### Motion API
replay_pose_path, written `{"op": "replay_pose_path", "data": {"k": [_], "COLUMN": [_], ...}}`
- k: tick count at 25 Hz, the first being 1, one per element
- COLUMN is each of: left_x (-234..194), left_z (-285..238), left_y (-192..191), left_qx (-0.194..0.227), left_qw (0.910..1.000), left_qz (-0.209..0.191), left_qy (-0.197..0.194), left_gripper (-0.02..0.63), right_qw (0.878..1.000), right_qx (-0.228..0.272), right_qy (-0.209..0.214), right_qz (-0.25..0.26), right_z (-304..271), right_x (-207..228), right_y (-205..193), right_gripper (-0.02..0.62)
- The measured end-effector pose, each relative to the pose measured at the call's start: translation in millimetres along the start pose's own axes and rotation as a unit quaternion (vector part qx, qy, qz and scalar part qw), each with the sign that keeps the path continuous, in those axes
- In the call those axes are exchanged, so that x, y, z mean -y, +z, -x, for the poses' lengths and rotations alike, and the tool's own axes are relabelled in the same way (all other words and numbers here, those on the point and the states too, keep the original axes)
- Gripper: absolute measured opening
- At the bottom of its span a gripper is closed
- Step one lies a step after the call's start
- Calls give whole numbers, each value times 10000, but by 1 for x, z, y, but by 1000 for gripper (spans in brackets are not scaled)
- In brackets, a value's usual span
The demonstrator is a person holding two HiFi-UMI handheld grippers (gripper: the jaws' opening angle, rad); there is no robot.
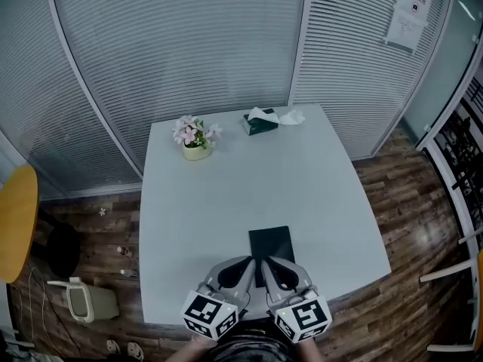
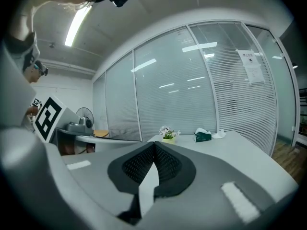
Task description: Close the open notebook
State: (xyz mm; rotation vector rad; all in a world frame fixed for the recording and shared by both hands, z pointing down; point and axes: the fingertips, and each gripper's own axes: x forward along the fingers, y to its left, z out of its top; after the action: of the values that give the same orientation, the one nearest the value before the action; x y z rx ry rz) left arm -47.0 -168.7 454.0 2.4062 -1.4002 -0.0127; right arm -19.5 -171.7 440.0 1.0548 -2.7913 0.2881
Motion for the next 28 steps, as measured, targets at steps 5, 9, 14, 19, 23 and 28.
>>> {"op": "replay_pose_path", "data": {"k": [5,9,14,19,23,28], "left_x": [-4,-7,-9,-10,-10,-10], "left_z": [11,15,20,21,21,23], "left_y": [16,23,26,23,23,23], "left_qx": [180,241,271,236,239,245], "left_qw": [9995,9989,9986,9988,9987,9987], "left_qz": [-223,-352,-403,-378,-409,-404], "left_qy": [106,176,222,201,211,207], "left_gripper": [5,5,5,5,5,5], "right_qw": [9997,9995,9993,9992,9990,9990], "right_qx": [92,124,104,75,83,44], "right_qy": [179,257,284,316,345,364], "right_qz": [103,159,225,236,255,272], "right_z": [-5,-9,-12,-13,-12,-13], "right_x": [-13,-19,-25,-28,-29,-31], "right_y": [14,20,21,21,21,21], "right_gripper": [2,2,2,2,2,2]}}
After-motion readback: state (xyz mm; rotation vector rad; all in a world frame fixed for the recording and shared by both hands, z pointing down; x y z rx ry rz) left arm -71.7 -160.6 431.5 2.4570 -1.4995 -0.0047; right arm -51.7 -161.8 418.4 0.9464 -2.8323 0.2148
